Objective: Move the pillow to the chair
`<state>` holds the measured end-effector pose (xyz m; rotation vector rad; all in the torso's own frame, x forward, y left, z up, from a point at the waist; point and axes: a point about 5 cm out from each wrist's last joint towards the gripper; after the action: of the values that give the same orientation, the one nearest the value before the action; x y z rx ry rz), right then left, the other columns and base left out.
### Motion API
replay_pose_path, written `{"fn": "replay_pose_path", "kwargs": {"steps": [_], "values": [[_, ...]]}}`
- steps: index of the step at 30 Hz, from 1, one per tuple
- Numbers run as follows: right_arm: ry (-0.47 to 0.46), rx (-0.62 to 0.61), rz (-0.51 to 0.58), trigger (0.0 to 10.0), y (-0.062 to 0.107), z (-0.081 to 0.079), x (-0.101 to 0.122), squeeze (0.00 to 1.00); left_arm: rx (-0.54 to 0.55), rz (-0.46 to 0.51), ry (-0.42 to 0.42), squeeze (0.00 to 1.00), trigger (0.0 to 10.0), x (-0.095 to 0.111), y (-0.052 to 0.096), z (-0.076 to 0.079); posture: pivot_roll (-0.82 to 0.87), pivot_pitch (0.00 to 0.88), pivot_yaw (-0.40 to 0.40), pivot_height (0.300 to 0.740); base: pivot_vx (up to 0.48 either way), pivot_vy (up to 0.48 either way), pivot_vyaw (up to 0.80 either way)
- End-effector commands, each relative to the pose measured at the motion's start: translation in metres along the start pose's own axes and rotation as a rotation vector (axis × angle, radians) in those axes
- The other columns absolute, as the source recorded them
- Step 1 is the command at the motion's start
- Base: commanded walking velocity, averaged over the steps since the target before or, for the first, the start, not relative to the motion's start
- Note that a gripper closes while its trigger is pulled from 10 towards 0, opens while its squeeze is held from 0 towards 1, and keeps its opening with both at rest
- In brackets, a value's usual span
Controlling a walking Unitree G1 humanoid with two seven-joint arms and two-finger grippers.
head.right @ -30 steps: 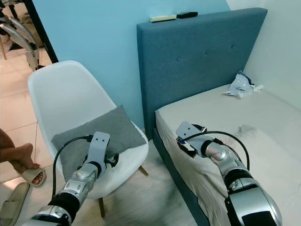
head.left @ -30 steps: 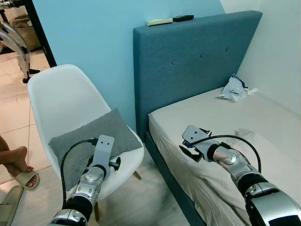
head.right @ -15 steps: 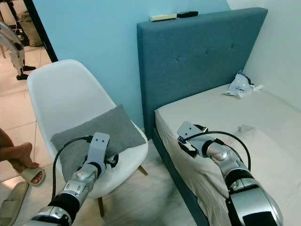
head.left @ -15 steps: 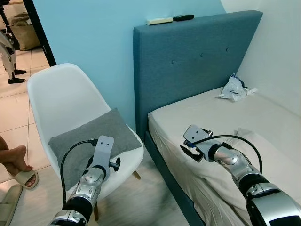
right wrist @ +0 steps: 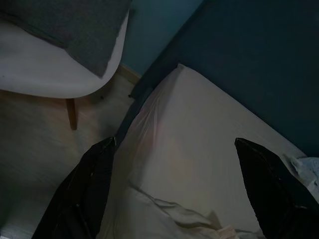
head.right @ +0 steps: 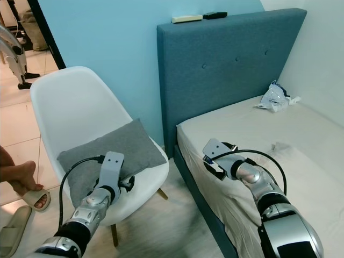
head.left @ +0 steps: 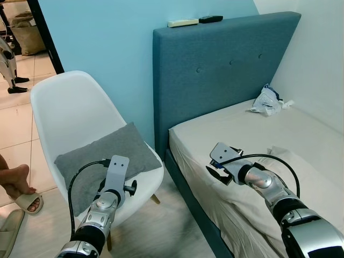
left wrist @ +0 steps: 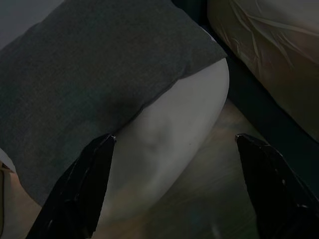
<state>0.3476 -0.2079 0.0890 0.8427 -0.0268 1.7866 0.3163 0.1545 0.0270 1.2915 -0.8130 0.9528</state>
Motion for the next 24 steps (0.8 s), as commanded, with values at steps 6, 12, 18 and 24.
{"fn": "replay_pose_path", "kwargs": {"steps": [6,12,18,24], "values": [[-0.012,0.002,-0.009,10.0,0.0014,-0.0007,-0.0028,0.00,0.013,-0.006,0.006,0.00,10.0,-0.0048,0.0023,-0.0034,-0.11,0.092,-0.032,0.740,0.000,0.000,0.00],[-0.012,0.003,-0.008,10.0,0.0010,-0.0003,-0.0022,0.00,0.013,-0.003,0.006,0.00,10.0,-0.0031,0.0018,-0.0040,-0.11,0.094,-0.035,0.740,0.000,0.000,0.00],[-0.013,0.000,-0.004,10.0,0.0005,0.0002,-0.0012,0.00,0.015,0.000,0.008,0.00,10.0,-0.0017,0.0014,-0.0041,-0.11,0.096,-0.031,0.740,0.000,0.000,0.00],[-0.015,-0.006,-0.003,10.0,0.0010,0.0013,-0.0015,0.00,0.005,-0.004,0.010,0.00,10.0,-0.0034,0.0016,-0.0003,-0.12,0.097,-0.035,0.740,0.000,0.000,0.00]]}}
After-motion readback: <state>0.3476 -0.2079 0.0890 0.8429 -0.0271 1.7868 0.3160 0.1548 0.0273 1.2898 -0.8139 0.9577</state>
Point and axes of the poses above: a point about 5 cm out from each wrist's last joint towards the gripper, its own y axis pointing back from the gripper into the wrist, its own x axis along the axis of the wrist's last joint, z = x × y, and after that the axes turned 15 degrees about y, right-handed
